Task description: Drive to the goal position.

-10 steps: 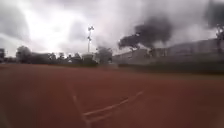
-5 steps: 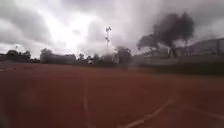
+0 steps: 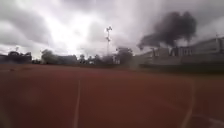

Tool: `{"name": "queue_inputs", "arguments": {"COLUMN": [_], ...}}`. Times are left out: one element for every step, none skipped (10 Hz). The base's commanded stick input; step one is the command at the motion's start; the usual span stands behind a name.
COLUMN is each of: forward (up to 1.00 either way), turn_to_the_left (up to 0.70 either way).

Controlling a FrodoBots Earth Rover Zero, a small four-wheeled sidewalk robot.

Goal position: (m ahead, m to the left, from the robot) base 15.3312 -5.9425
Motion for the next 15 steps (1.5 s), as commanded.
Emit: {"name": "queue_inputs", "arguments": {"forward": [1.00, 1.00, 1.00, 1.00, 1.00, 1.00, 1.00, 1.00, 1.00, 1.00, 1.00, 1.00, 1.00, 1.00, 1.00], "turn_to_the_left": [0.00, 0.00, 0.00, 0.00, -0.40, -0.40, -0.40, -0.27, -0.11, -0.06, -0.03, 0.00, 0.00, 0.00, 0.00]}}
